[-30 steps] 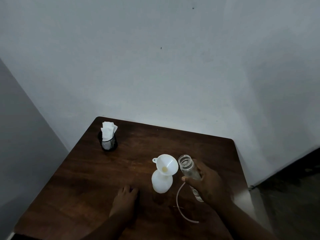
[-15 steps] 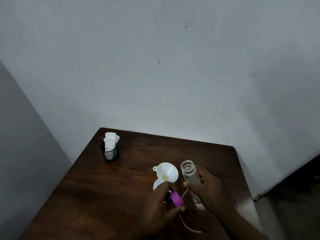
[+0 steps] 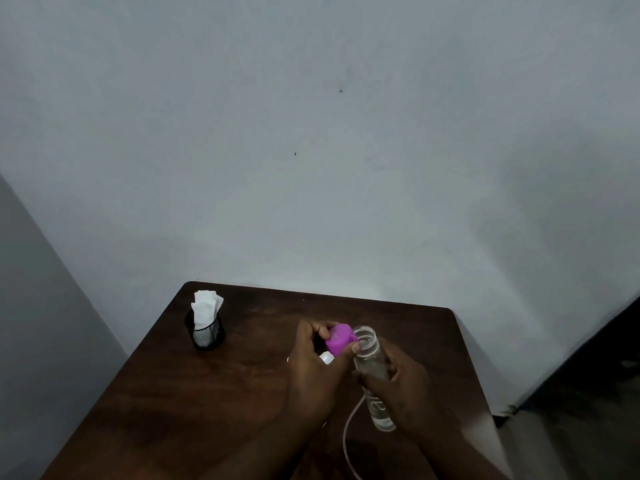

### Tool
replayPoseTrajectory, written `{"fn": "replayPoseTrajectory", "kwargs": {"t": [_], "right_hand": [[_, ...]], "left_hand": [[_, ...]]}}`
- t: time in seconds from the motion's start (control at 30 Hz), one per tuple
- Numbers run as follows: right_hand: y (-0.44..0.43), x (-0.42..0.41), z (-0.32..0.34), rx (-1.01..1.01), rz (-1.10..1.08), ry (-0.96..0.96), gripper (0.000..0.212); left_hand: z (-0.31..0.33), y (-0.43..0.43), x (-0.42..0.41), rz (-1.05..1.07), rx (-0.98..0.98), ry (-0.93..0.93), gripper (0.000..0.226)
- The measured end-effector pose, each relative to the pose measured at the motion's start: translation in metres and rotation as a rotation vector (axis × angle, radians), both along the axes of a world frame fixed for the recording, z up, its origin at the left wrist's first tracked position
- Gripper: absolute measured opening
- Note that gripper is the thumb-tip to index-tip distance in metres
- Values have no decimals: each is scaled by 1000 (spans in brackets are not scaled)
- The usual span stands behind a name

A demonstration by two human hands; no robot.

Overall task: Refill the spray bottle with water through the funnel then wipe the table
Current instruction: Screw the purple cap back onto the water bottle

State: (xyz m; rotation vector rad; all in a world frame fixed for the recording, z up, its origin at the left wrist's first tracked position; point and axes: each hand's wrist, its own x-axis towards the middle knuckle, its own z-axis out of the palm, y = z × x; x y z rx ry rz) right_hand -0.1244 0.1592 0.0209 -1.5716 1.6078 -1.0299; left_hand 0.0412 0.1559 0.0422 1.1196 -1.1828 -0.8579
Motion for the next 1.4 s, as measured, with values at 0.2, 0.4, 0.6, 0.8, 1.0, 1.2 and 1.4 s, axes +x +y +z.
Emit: {"fn": "replayPoseTrajectory", "kwargs": {"t": [0.2,0.4,0.6,0.8,1.0,1.2,1.4], "right_hand": [[0,2,5,-18,12,20,44],[-1,4,8,-14,33,54,44],[-4,4,6,8,28,81,47],[-3,0,4,34,25,80,35],[-6,5,4,31,1,62,57],[-3,7,14,27,29,86,50],[-2,11,12,0,-53,-21,51]], "left_hand": [[1,-8,-9,-29,-9,5,42],[8,-9,-10,-121,-11,-31,43],[16,-14,-3,-237,-20,-112,42],[21,-20,11,-433,15,-154,55],[22,-13,0,-306,106,-153,71],[17,-14,-14,-25,69,-167,47],[18,-11,-14,-86,60,-146,43]]}}
